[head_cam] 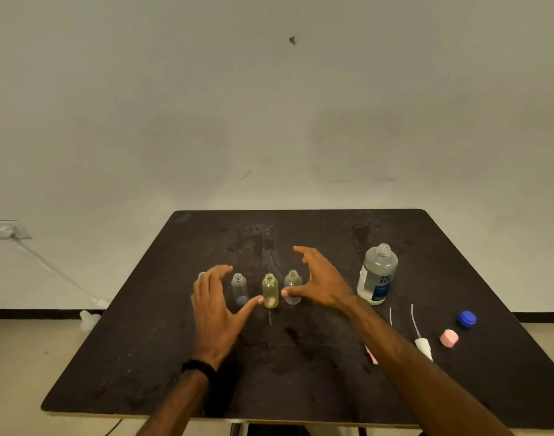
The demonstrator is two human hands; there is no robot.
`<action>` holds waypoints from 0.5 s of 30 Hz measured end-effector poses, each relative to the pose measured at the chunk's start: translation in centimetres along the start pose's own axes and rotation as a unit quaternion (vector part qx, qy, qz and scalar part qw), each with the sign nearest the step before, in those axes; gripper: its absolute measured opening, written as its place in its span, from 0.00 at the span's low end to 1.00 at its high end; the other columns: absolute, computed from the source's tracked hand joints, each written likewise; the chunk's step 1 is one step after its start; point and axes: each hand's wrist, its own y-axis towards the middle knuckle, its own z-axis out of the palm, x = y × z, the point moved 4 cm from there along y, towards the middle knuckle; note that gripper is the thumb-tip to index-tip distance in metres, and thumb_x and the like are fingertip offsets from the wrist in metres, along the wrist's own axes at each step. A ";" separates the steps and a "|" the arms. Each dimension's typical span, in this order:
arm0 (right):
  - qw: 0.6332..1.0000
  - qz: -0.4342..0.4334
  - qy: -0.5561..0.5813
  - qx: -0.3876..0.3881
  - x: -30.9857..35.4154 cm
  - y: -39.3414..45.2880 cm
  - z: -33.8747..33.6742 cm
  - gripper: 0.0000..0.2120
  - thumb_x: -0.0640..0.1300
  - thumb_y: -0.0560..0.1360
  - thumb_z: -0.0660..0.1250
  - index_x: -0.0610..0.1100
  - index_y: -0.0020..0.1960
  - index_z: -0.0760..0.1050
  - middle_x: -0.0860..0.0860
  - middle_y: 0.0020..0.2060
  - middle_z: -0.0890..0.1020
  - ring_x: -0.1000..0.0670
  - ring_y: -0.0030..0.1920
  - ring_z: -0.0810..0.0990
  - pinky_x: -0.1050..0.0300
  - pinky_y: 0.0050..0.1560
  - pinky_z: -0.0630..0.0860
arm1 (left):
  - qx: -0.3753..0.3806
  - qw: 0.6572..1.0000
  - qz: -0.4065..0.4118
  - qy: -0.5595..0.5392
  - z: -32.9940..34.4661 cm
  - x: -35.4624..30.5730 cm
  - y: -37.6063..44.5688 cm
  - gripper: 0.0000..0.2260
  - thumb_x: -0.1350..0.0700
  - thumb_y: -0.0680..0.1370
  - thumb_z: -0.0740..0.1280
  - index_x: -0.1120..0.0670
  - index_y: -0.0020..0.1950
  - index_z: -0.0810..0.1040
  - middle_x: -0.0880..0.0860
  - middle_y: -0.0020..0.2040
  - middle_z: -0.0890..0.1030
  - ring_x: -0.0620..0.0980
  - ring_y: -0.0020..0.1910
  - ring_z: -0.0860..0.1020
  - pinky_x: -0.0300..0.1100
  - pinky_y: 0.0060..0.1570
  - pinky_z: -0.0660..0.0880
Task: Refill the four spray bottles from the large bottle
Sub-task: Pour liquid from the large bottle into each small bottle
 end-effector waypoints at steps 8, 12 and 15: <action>0.988 0.074 0.106 0.085 -2.3 -0.3 2.5 0.29 0.48 0.60 0.83 0.49 0.58 0.75 0.54 0.52 0.82 0.54 0.52 0.81 0.64 0.50 0.77 | 0.262 0.928 0.178 0.197 2.3 -1.9 5.7 0.37 0.31 0.70 0.70 0.46 0.74 0.68 0.46 0.70 0.73 0.47 0.71 0.66 0.46 0.68 0.59; 0.990 0.069 0.108 0.061 -2.5 -0.1 3.3 0.24 0.49 0.60 0.82 0.49 0.52 0.78 0.54 0.46 0.83 0.53 0.47 0.82 0.55 0.51 0.80 | 0.342 0.881 0.179 0.274 4.8 -2.5 7.2 0.32 0.32 0.70 0.70 0.46 0.69 0.72 0.46 0.63 0.78 0.48 0.65 0.71 0.49 0.65 0.59; 0.990 0.063 0.114 0.049 -2.2 0.2 3.6 0.21 0.48 0.61 0.81 0.48 0.51 0.79 0.53 0.44 0.84 0.53 0.45 0.82 0.54 0.50 0.80 | 0.375 0.864 0.159 0.297 5.8 -2.3 7.6 0.27 0.32 0.70 0.71 0.45 0.63 0.76 0.47 0.55 0.79 0.49 0.58 0.73 0.50 0.59 0.60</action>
